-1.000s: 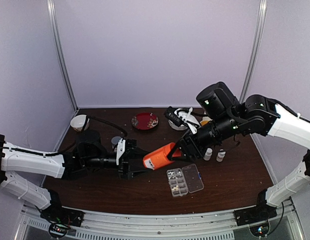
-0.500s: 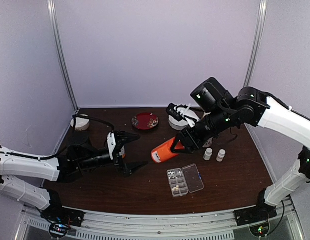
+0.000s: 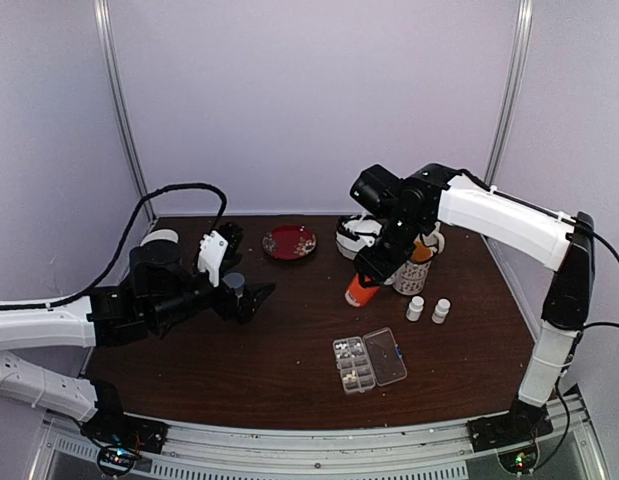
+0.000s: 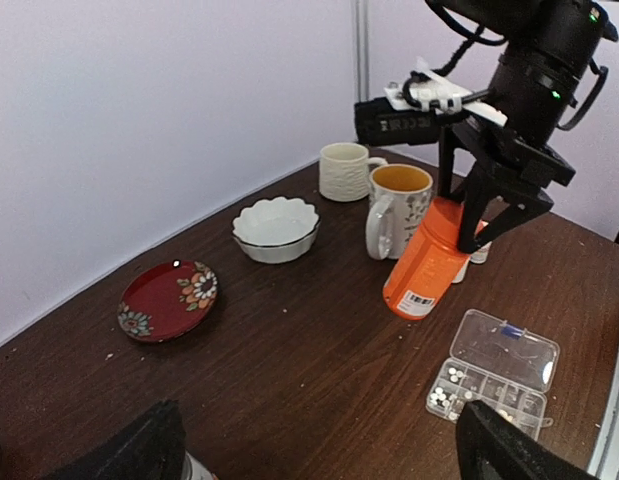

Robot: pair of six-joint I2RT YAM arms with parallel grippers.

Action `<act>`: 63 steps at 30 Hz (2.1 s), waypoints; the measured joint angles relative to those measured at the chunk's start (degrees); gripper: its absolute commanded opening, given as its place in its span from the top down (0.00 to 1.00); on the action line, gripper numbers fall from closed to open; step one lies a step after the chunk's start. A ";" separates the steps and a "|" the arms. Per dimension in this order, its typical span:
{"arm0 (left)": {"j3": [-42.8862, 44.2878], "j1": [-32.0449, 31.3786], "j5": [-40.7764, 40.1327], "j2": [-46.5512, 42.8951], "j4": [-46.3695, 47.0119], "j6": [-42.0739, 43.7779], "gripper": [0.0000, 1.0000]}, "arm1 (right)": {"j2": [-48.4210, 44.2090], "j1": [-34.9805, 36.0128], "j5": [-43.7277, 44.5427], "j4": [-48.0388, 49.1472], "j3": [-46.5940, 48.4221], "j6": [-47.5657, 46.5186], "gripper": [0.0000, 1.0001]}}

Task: Sort the pills into containers
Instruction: Place the pill bottle at the center of the board.

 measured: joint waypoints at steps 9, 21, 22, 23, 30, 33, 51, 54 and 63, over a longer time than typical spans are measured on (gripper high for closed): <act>8.85 5.29 -8.55 2.23 -20.52 -8.68 0.03 | 8.00 -5.53 2.89 -1.75 4.13 -4.57 0.76; 17.88 13.00 -6.84 15.30 -34.32 -14.78 0.02 | 15.50 -6.69 4.04 -3.21 6.25 -7.39 0.41; 18.60 13.27 -6.60 16.17 -34.95 -14.95 0.02 | 15.85 -6.71 4.07 -3.32 6.75 -7.45 0.35; 19.23 13.53 -6.43 17.00 -35.47 -15.10 0.02 | 16.22 -6.71 4.15 -3.43 7.48 -7.63 0.27; 23.43 14.82 -4.87 22.21 -38.21 -15.45 0.02 | 16.90 -6.73 4.39 -3.63 10.12 -8.55 0.04; 24.96 15.45 -4.11 24.11 -39.08 -15.50 0.04 | 16.55 -6.71 4.39 -2.93 10.34 -8.61 0.04; 28.79 18.75 -3.02 29.99 -43.08 -17.77 0.20 | -10.01 -3.98 8.28 19.34 -8.13 -4.48 0.00; 29.00 18.75 -3.02 30.91 -43.23 -17.84 0.23 | -10.82 -4.04 7.72 21.94 -9.35 -3.50 0.03; 29.94 18.75 -3.06 32.81 -44.33 -18.01 0.55 | -10.84 -3.74 5.75 25.22 -9.60 -2.12 0.10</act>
